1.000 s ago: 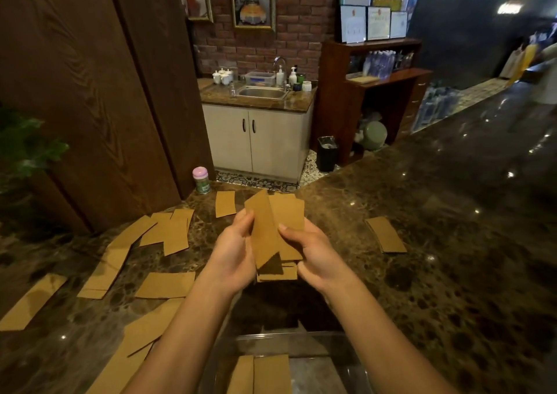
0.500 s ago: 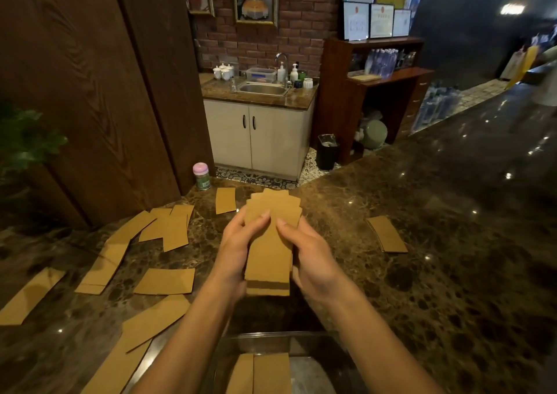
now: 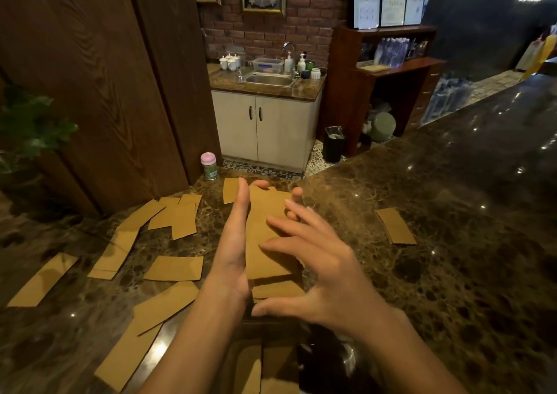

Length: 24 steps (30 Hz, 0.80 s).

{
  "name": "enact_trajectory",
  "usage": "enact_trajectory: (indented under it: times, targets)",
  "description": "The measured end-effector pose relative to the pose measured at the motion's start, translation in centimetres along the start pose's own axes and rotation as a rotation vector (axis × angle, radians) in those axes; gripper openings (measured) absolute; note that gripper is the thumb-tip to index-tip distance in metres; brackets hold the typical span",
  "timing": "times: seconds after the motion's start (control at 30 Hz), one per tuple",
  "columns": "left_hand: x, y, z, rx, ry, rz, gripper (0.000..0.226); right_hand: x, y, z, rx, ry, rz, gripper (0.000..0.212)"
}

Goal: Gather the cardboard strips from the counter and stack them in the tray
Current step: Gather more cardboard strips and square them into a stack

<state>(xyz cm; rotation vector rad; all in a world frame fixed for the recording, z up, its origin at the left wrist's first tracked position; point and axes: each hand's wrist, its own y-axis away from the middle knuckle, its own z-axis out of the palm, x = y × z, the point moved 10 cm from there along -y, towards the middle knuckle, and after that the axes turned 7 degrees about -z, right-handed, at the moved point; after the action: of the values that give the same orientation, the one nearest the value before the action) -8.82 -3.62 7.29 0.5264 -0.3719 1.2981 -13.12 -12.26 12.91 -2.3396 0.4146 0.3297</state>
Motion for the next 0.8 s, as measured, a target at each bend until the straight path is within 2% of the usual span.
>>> enact_trajectory:
  times: [0.1,0.2,0.27,0.37,0.43,0.57,0.63,0.7,0.8]
  targets:
    - [-1.0,0.7,1.0,-0.062,-0.061,-0.004,0.046,-0.3,0.4,-1.7,0.112,0.119,-0.094,0.067]
    - [-1.3,1.4,0.9,-0.047,-0.146,0.016,0.049,-0.9,0.5,-2.0,0.134,0.136,-0.116,0.064]
    - [-1.5,1.6,1.3,-0.055,-0.169,-0.007,0.049,-1.0,0.4,-1.7,0.084,0.093,-0.067,0.068]
    - [-1.7,1.9,1.4,-0.062,-0.226,-0.028,0.058,-0.1,0.2,-1.1,-0.129,-0.062,0.088,0.074]
    - [-2.3,2.1,1.7,-0.068,-0.263,-0.062,0.066,-0.2,-0.2,-1.1,-0.248,-0.047,0.105,0.073]
    - [-2.7,2.4,1.6,-0.045,-0.229,-0.073,0.081,-0.2,-1.4,-2.3,-0.257,0.081,0.062,0.072]
    - [-3.0,2.8,1.5,-0.03,-0.231,-0.08,0.075,0.3,-1.7,-3.1,-0.217,0.131,0.056,0.073]
    - [-3.4,3.0,1.4,-0.008,-0.246,-0.082,0.054,1.0,-1.6,-3.6,-0.205,0.15,0.073,0.075]
    - [-3.4,3.2,0.6,0.085,-0.247,-0.043,0.04,2.1,-1.2,-3.3,-0.223,-0.023,0.203,0.077]
